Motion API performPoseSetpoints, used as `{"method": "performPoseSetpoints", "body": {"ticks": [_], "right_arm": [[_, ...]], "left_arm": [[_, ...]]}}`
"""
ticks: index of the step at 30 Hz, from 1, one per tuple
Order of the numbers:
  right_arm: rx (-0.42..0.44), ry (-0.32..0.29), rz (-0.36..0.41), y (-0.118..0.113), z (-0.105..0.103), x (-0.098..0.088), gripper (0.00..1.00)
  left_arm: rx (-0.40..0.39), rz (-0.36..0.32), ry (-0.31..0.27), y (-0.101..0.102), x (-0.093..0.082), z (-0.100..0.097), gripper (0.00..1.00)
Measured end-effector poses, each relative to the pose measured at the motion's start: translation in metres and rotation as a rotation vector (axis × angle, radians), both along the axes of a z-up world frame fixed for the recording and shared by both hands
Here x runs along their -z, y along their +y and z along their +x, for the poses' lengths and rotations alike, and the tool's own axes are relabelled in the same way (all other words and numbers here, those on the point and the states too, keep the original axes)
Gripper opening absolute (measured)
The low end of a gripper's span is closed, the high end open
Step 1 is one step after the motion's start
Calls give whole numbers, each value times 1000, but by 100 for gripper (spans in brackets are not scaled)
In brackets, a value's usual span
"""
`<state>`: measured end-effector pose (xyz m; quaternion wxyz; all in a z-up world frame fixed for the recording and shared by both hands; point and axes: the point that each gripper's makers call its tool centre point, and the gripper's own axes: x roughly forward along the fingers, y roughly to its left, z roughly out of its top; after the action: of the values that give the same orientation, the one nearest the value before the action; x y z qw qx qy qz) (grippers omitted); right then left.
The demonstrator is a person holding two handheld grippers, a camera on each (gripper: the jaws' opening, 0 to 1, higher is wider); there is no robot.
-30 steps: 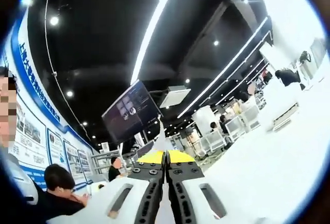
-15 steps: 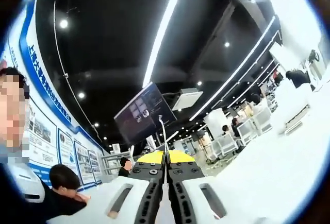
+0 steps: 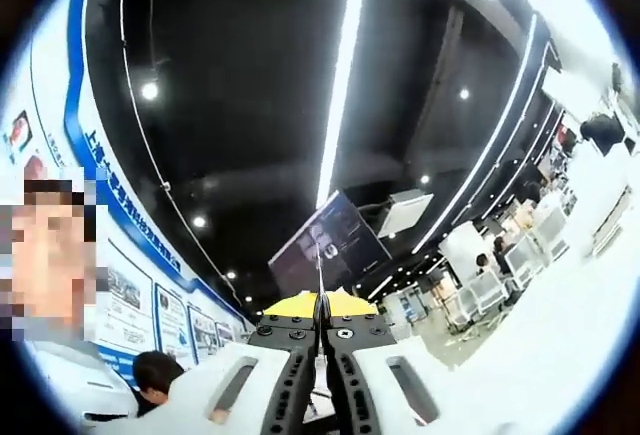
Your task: Organize the stack of printing papers by aligning and flattening the scattered papers on the table
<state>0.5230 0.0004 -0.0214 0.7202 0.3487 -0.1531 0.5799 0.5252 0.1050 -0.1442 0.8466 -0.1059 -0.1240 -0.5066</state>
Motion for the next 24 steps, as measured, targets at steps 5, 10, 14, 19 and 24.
{"method": "performPoseSetpoints", "body": {"ticks": [5,10,14,19,24], "right_arm": [[-83,-34,-7,10,-21,-5,0],[-92,-72,-19,12,-38,-11,0],[-125,-77,-22,7,-26,-3,0],[-144,-74,-33,11,-27,3,0],[-150,-60,-43,11,-27,8,0]], "left_arm": [[-3,-3,6,2,1,2,60],[-14,-4,12,4,3,5,60],[-19,0,10,5,3,6,60],[-14,-4,11,5,2,6,61],[1,-12,4,3,-1,3,61]]}}
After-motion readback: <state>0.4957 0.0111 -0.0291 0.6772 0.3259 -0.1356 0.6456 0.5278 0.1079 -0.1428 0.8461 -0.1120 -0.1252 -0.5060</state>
